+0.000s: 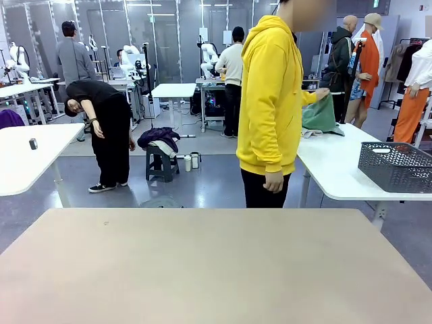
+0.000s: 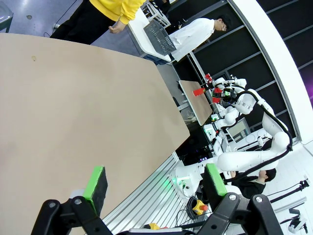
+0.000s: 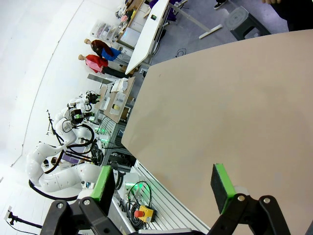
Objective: Fold the towels and place them in the basket.
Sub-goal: When a person lays out a Towel with hook on the table, fold it in half twice.
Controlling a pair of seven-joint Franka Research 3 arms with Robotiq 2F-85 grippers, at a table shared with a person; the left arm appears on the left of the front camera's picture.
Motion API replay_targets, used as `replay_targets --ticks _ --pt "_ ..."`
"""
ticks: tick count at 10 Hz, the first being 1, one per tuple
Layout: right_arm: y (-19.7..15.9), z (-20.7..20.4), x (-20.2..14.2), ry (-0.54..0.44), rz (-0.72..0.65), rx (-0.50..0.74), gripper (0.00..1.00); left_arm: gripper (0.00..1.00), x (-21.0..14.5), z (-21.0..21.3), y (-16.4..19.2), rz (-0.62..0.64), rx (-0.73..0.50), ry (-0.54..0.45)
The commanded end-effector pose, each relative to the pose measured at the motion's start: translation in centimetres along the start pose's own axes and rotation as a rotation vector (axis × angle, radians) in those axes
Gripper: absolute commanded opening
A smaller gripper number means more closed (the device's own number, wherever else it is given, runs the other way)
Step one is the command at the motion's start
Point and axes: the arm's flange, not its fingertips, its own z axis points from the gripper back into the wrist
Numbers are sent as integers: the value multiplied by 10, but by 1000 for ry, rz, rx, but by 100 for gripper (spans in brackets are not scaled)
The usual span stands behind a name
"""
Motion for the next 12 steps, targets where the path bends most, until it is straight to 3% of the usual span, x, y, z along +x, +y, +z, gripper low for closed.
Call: replay_targets --ticks 1,12 --pt "0 1 0 3 9 8 100 100 1 1 0 -18 -18 -6" --pt "0 1 0 3 9 8 100 100 1 1 0 -18 -18 -6"
